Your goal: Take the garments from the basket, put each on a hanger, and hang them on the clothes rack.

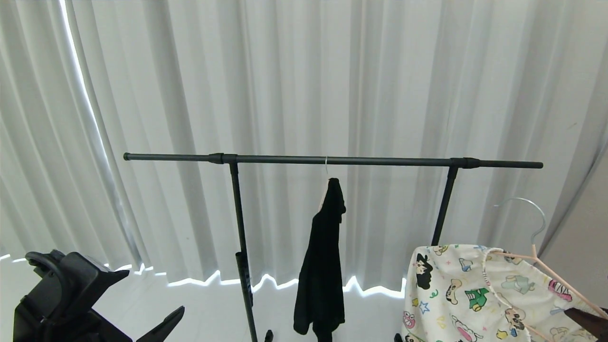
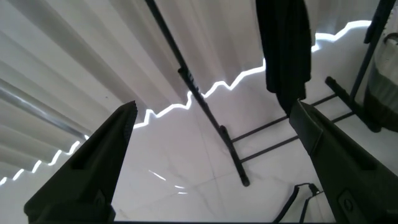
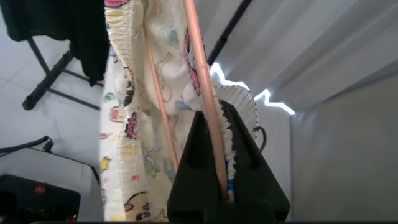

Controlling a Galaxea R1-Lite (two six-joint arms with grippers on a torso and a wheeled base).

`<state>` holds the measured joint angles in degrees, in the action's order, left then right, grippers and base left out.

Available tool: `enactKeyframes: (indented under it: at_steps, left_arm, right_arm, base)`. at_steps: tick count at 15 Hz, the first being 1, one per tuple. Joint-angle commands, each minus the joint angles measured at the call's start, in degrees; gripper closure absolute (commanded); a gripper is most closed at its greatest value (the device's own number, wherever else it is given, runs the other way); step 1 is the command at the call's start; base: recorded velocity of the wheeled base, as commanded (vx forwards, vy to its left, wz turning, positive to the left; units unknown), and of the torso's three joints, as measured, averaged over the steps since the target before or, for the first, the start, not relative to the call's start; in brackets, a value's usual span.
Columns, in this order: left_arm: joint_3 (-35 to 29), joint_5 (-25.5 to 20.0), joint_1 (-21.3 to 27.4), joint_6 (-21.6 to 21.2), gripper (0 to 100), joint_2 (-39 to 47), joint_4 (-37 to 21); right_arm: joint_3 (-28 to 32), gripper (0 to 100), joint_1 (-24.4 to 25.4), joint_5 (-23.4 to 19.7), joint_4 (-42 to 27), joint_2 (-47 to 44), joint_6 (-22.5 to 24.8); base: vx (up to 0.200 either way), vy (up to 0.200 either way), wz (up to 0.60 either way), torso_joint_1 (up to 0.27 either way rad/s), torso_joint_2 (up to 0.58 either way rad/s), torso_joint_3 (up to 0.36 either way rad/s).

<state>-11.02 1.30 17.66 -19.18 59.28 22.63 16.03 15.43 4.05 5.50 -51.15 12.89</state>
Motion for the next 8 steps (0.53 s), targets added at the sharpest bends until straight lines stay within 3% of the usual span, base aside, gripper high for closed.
enactKeyframes:
  at_steps: [1, 6, 8]
  left_arm:
    - [-0.05, 0.01, 0.0, 0.02, 0, 0.13, -0.04]
    - [-0.84, 0.01, 0.0, 0.1, 0, 0.48, -0.04]
    - [-1.02, 0.01, 0.0, 0.02, 0, 0.57, -0.04]
  right_arm:
    - [0.14, 100, 0.04, 0.0, 0.13, -0.44, -0.58]
    - [0.76, 100, 0.12, -0.71, 0.74, -0.44, -3.74]
    - [0.58, 100, 0.21, -1.59, 2.06, -0.62, -4.1]
  base:
    - [0.0, 0.0, 0.0, 0.0, 0.0, 0.0]
    - [0.0, 0.0, 0.0, 0.0, 0.0, 0.0]
    - [0.2, 0.0, 0.0, 0.002, 0.0, -0.002]
